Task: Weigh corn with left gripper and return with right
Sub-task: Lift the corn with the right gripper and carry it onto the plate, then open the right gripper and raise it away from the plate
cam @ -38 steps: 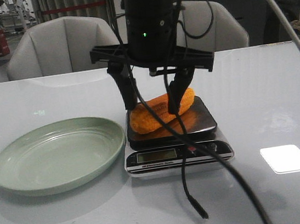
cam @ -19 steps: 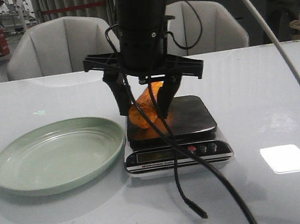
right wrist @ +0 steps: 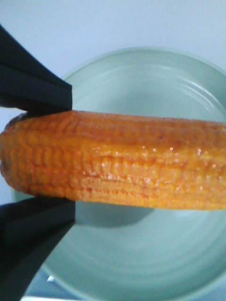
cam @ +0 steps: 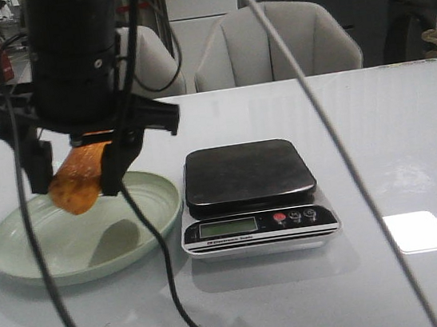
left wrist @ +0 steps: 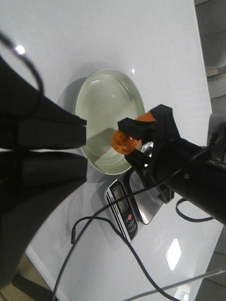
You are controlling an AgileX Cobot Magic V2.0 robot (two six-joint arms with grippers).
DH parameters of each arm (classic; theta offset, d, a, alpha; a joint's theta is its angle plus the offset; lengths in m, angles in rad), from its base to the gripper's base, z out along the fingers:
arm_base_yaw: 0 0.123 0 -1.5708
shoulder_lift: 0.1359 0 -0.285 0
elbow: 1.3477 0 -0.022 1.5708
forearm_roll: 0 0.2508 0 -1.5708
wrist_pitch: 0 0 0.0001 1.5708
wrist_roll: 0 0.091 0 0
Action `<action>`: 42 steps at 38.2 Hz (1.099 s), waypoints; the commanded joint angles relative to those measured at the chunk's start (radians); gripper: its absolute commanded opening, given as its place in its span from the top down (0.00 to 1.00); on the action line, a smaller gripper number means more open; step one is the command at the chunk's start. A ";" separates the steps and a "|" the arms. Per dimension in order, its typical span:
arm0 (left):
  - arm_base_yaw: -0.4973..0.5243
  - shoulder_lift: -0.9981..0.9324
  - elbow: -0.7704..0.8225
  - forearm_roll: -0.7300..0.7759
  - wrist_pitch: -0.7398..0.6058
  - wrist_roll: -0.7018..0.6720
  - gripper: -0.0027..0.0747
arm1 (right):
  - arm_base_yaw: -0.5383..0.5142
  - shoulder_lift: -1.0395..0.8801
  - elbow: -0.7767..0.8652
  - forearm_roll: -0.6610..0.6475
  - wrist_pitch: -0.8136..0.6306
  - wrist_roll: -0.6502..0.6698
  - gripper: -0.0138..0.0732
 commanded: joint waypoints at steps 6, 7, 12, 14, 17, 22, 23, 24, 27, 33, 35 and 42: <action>0.003 0.014 -0.025 -0.004 -0.070 -0.002 0.82 | 0.007 -0.003 -0.038 0.050 -0.098 -0.015 0.43; 0.003 0.014 -0.025 -0.004 -0.070 -0.002 0.82 | 0.007 -0.002 -0.038 0.050 -0.095 -0.019 0.38; 0.003 0.014 -0.025 -0.004 -0.070 -0.002 0.82 | 0.005 0.003 -0.038 0.039 -0.081 -0.025 0.13; 0.003 0.014 -0.025 -0.004 -0.070 -0.002 0.82 | 0.000 0.003 -0.040 0.036 -0.077 -0.026 0.15; 0.003 0.014 -0.025 -0.004 -0.070 -0.002 0.82 | -0.012 0.001 -0.058 0.036 -0.044 -0.026 0.16; 0.003 0.014 -0.025 -0.004 -0.070 -0.002 0.82 | -0.032 -0.025 -0.110 0.036 0.051 -0.075 0.16; 0.003 0.014 -0.025 -0.004 -0.070 -0.002 0.82 | -0.040 -0.033 -0.121 0.037 0.075 -0.110 0.16; 0.003 0.014 -0.025 -0.004 -0.070 -0.002 0.82 | -0.045 -0.039 -0.131 0.042 0.096 -0.128 0.16; 0.003 0.014 -0.025 -0.004 -0.070 -0.002 0.82 | -0.074 -0.075 -0.172 0.093 0.172 -0.233 0.16; 0.003 0.014 -0.025 -0.004 -0.070 -0.002 0.82 | -0.175 -0.170 -0.200 0.289 0.293 -0.572 0.16; 0.003 0.014 -0.025 -0.004 -0.070 -0.002 0.82 | -0.209 -0.207 -0.200 0.346 0.325 -0.710 0.16; 0.003 0.014 -0.025 -0.004 -0.070 -0.002 0.82 | -0.319 -0.318 -0.170 0.359 0.412 -0.873 0.16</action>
